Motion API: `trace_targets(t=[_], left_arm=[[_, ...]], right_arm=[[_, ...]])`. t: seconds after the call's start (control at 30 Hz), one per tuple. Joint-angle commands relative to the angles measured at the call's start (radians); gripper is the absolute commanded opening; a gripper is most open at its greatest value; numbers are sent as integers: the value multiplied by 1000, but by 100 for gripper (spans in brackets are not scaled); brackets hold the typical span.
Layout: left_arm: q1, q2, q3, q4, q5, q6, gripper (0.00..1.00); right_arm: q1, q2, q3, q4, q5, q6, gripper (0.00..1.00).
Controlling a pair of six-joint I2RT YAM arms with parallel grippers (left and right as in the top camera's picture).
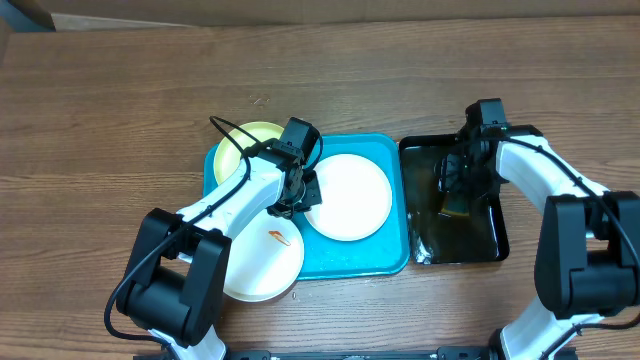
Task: Clean dirty plates on tray and stack at the side
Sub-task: 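Move the sponge back into the black basin and rinse it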
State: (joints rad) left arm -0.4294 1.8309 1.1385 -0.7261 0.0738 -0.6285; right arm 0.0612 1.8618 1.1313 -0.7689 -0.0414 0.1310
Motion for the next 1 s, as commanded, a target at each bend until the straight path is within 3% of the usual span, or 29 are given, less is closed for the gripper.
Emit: trace_targets(t=[0.0, 0.03, 0.1, 0.17, 0.2, 0.33, 0.37, 0.4, 0.43, 0.5, 0.53, 0.6, 0.63, 0.7, 0.77, 0.8, 0.87, 0.93, 0.97], left_arm=[[11, 7, -6, 0, -18, 16, 6], [11, 7, -6, 1, -18, 16, 6], [11, 7, -6, 2, -18, 16, 6], [11, 7, -6, 2, -18, 16, 6], [11, 7, -6, 2, -18, 16, 6], [10, 7, -6, 1, -18, 16, 7], [10, 7, -6, 1, -18, 16, 7], [10, 7, -6, 2, -18, 16, 7], [10, 7, -6, 2, -18, 16, 8], [10, 7, -6, 2, -18, 16, 8], [10, 7, -6, 1, -18, 16, 8], [10, 7, -6, 1, -18, 16, 9], [10, 7, -6, 1, -18, 16, 10], [10, 7, -6, 1, -18, 16, 12], [10, 7, -6, 1, -18, 16, 12], [10, 7, -6, 1, -18, 16, 13], [10, 7, -6, 1, -18, 16, 13], [10, 7, -6, 2, -18, 16, 13], [10, 7, -6, 1, -18, 16, 13]], right_arm=[[5, -20, -42, 39, -6, 29, 27], [5, -20, -42, 44, -9, 30, 4], [5, -20, -41, 52, -24, 30, 5], [5, -20, -40, 51, -33, 30, 62], [5, -20, -40, 45, -41, 30, 74], [5, -20, -39, -34, -85, 30, 77], [5, -20, -39, -53, -95, 31, 75], [5, -20, -39, -79, -107, 30, 66], [5, -20, -39, -87, -106, 30, 42], [5, -20, -39, -89, -105, 30, 22], [5, -20, -39, -86, -102, 30, 23], [5, -20, -39, -87, -94, 30, 53], [5, -20, -39, -95, -94, 30, 62], [5, -20, -39, -126, -94, 30, 66], [5, -20, -39, -155, -94, 30, 58], [5, -20, -39, -169, -94, 30, 47], [5, -20, -39, -190, -89, 29, 11], [5, -20, -39, -197, -77, 29, 5], [5, -20, -39, -197, -62, 30, 13]])
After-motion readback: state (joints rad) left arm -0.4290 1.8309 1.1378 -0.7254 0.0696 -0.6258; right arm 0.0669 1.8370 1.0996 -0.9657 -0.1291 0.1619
